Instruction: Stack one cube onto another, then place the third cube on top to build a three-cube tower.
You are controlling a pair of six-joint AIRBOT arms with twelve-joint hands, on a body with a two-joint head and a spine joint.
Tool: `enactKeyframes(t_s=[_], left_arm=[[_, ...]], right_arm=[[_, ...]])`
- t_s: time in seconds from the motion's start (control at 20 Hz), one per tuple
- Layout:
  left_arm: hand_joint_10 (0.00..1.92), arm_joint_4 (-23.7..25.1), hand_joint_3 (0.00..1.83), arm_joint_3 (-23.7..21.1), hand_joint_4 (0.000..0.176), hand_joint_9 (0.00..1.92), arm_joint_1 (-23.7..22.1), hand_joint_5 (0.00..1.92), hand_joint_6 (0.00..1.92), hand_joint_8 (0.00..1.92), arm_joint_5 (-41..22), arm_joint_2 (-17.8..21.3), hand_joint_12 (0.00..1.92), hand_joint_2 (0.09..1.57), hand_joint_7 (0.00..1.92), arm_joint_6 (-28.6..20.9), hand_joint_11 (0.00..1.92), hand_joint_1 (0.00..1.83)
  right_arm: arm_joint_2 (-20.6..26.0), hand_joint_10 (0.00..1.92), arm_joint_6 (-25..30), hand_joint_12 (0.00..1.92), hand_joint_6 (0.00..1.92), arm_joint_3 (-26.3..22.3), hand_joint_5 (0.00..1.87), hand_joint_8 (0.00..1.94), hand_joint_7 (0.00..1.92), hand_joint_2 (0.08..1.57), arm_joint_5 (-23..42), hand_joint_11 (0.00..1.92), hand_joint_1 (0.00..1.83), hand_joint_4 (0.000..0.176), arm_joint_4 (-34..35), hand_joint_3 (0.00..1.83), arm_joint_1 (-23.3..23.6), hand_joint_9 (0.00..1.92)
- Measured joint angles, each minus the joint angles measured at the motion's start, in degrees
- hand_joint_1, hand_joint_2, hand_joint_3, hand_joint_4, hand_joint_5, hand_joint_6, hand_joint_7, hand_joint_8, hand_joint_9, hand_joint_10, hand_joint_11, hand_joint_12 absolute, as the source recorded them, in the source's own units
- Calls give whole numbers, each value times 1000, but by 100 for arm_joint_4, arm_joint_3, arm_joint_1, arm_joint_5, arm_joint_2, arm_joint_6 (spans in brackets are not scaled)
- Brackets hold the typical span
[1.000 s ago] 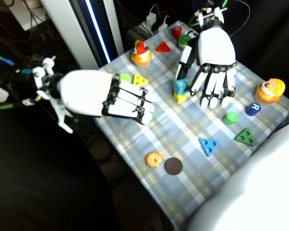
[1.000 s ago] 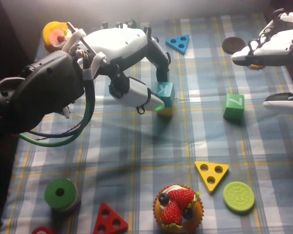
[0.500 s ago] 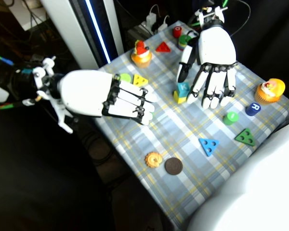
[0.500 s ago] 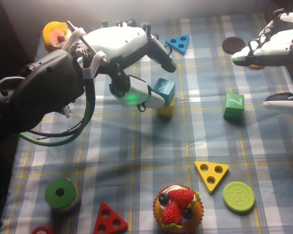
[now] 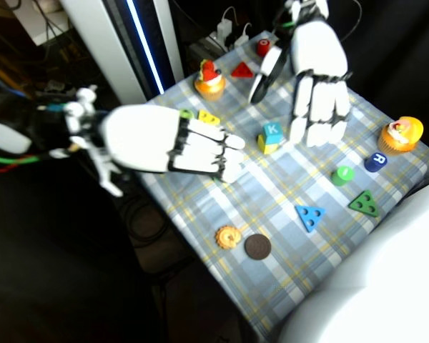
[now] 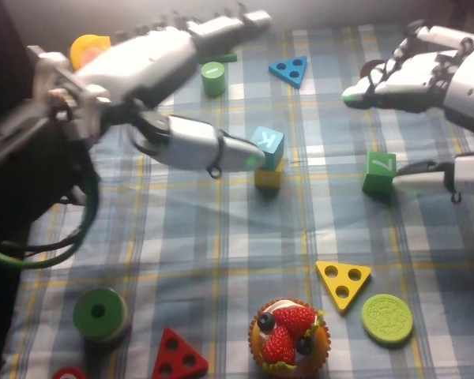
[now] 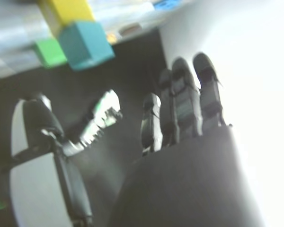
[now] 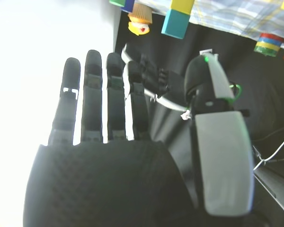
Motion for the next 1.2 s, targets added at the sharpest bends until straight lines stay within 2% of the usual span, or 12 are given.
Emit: enactKeyframes(t_s=[0.1,0.15,0.25,0.3,0.4,0.5,0.6,0.75,0.9,1.0,1.05,1.2], left_arm=[[1,369,0,-234,176,119,229,54,3,1,-391,295,370,811,138,-785,8,669],[1,507,0,-289,176,89,321,41,2,2,-535,387,331,805,117,-1128,1,680],[7,702,0,-323,176,66,542,52,2,2,-745,566,30,805,102,-1834,0,681],[14,680,0,-367,176,80,647,81,12,12,-885,691,5,805,128,-2065,0,647],[15,625,2,-446,176,146,752,114,10,7,-1104,791,29,828,170,-2096,63,613],[18,632,0,-531,174,169,831,139,14,10,-1191,815,66,815,189,-2103,140,640],[15,669,0,-592,175,174,901,147,12,9,-1187,813,62,818,196,-2107,125,649],[11,595,0,-592,176,178,938,156,10,7,-1239,835,59,815,200,-2103,112,637],[6,570,1,-682,175,173,1021,157,7,2,-1373,933,56,821,190,-2103,99,701],[0,575,1,-682,176,157,1032,158,5,0,-1419,933,49,822,179,-2103,82,700],[5,560,3,-682,176,168,1032,154,3,2,-1421,933,57,827,185,-2105,98,689],[4,531,4,-682,176,170,1036,151,1,2,-1434,933,57,834,185,-2105,95,681]], right_arm=[[-157,2,0,1045,7,129,452,2,457,959,-306,5,677,0,22,0,74,430],[-212,2,-2,1049,13,160,471,4,463,935,-422,6,703,0,39,0,105,430],[-337,11,-17,1097,6,236,503,5,484,901,-584,61,701,0,55,0,144,473],[-398,5,-74,1153,2,275,499,2,474,902,-699,22,707,0,61,0,179,467],[-455,7,-219,1255,2,297,528,1,479,909,-852,0,704,0,140,0,229,487],[-501,6,-229,1235,13,361,583,9,516,925,-896,0,741,0,162,4,243,492],[-525,9,-234,1181,10,446,654,7,567,930,-981,30,794,0,227,1,258,525],[-549,20,-236,1218,28,518,762,20,643,934,-1054,24,894,0,295,0,282,576],[-573,17,-236,1218,20,529,846,17,726,946,-1102,18,977,0,289,1,282,627],[-586,4,-234,1181,11,531,859,5,726,955,-1097,3,962,0,293,3,284,610],[-597,18,-234,1180,9,531,868,6,739,943,-1108,92,960,0,289,0,308,661],[-627,19,-236,1155,7,535,875,5,743,922,-1102,165,963,0,302,0,308,685]])
